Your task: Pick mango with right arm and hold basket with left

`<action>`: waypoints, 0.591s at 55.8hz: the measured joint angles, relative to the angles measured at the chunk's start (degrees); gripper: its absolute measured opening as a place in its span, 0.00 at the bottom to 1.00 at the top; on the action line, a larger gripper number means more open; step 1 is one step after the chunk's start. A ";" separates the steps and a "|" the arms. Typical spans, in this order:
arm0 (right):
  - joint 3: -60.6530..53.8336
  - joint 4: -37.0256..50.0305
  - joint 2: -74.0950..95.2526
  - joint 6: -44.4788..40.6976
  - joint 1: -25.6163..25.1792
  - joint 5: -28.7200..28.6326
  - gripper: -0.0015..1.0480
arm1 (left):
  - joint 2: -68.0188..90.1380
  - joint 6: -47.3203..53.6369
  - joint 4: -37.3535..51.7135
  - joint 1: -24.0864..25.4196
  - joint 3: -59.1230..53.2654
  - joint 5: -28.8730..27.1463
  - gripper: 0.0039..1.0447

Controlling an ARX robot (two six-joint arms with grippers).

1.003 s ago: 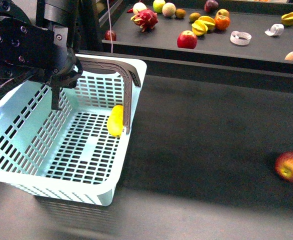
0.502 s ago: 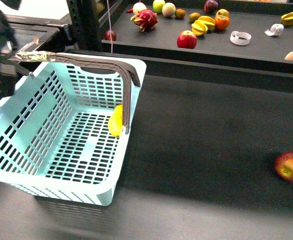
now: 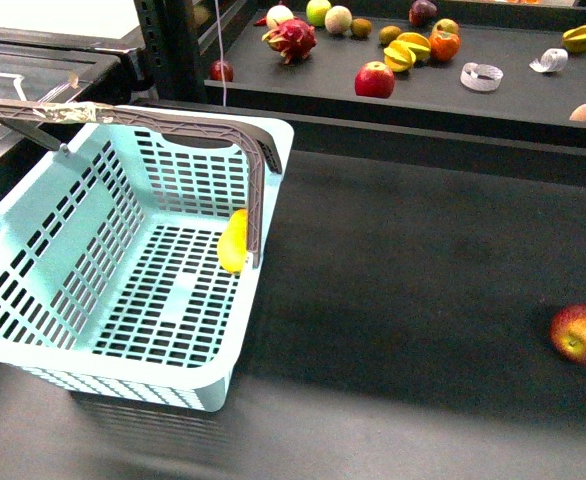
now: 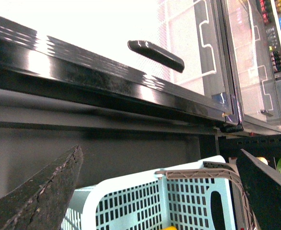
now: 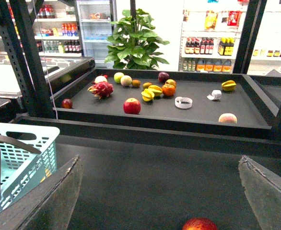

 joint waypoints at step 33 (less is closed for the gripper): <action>0.00 -0.07 -0.02 0.00 -0.04 -0.02 0.92 | -11.30 64.54 32.39 -0.61 -14.93 36.68 0.16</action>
